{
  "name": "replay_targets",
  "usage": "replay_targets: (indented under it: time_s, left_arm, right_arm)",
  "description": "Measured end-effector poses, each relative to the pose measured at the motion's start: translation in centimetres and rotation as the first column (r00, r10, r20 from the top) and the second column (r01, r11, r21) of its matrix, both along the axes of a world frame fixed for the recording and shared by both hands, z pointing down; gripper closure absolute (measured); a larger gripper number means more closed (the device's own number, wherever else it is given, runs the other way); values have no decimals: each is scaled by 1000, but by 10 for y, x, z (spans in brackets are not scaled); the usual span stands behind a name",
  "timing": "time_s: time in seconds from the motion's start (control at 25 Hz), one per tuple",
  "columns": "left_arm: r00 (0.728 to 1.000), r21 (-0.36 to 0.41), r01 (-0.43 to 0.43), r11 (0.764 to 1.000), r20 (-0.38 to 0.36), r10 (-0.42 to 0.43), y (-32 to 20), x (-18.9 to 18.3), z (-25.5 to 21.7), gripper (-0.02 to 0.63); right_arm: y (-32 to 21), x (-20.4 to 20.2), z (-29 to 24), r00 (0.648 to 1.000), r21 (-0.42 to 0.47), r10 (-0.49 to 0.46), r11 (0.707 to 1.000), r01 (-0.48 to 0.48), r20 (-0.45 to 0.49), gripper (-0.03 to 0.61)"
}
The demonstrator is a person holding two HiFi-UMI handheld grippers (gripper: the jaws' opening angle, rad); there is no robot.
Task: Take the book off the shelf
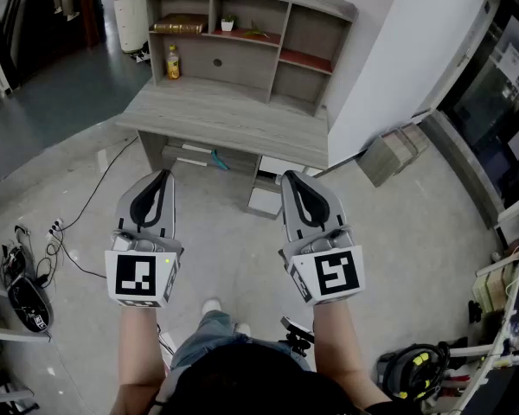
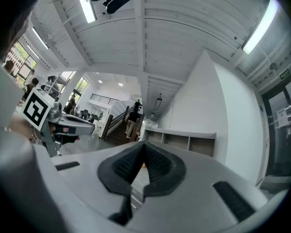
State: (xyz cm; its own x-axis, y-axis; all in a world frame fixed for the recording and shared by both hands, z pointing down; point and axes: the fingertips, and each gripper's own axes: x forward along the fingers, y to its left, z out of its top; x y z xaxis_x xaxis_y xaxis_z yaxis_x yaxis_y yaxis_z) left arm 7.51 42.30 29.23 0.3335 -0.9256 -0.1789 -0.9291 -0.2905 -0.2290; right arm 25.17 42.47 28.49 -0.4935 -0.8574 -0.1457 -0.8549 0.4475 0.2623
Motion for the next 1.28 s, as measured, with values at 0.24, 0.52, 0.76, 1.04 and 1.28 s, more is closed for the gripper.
replay_targets:
  time_s: [0.24,0.52,0.76,1.04,1.28]
  left_arm:
    - [1000,19,7,1000,-9,-7,-4,-4,-11,601]
    - [999,19,11,1000,-33,-11,-30,-20,-11,600]
    - [997,-28,-11,1000,-79,9,-71,-42,-6,313]
    - [995,-70,10,997,-97,-17,-121,-82,-2,168]
    - [994,-106,15,994,-105,-27,-155,-109,7,126]
  right_arm:
    - [-7,0,-2,1000,-3,-4,1000,4,4,569]
    - [-35,-15,1,1000,-10,-21,1000,21,9,569]
    - [-68,-38,-2,999,-12,-45,999,45,25,569]
    - [-115,-73,-2,999,-2,-15,1000,15,29,569]
    - [-146,-98,8,1000,-25,2,1000,-2,20,569]
